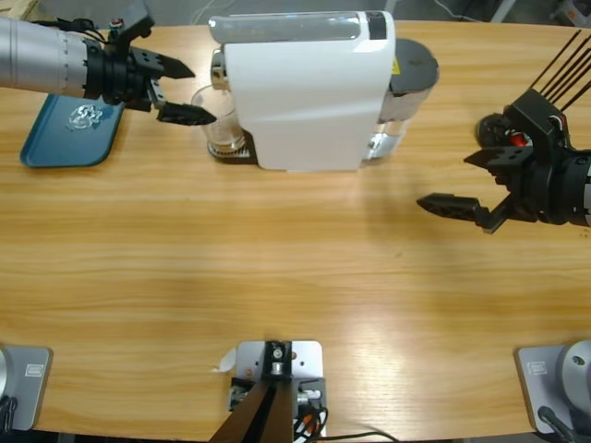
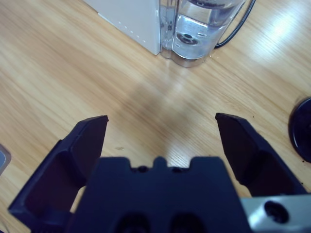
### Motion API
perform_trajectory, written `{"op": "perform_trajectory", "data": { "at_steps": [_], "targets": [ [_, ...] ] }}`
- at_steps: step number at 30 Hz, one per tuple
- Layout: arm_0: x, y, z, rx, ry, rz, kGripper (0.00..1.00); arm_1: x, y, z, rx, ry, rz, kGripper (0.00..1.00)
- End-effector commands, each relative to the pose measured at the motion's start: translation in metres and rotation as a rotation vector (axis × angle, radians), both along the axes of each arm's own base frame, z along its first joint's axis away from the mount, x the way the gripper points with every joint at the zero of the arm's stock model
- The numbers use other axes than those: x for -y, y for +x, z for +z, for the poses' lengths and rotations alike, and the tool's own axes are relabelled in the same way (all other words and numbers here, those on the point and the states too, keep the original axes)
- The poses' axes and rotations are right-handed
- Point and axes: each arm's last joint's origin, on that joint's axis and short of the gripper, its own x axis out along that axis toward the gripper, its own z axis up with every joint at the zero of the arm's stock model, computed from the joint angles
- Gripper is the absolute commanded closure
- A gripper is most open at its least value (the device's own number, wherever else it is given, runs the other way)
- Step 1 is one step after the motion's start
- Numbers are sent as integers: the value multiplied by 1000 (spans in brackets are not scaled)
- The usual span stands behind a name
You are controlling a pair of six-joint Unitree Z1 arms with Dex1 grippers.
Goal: Pour coffee
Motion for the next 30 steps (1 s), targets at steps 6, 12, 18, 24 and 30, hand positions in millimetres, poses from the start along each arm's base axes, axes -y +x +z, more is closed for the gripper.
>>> {"op": "perform_trajectory", "data": {
  "at_steps": [6,12,18,24,30],
  "targets": [
    [16,23,-26,-40,7,-39,0,-3,5,-10,-47,-17,5,0],
    [23,24,-28,-44,5,-58,0,-4,5,-10,-44,-15,2,0],
    [22,23,-24,-35,-1,-57,0,-4,6,-10,-44,-16,1,0],
    [8,21,-8,-8,-12,-24,0,-3,5,-11,-45,-17,1,0],
    [-10,5,0,-5,-6,12,0,-3,5,-11,-44,-16,1,0]
  ]
}}
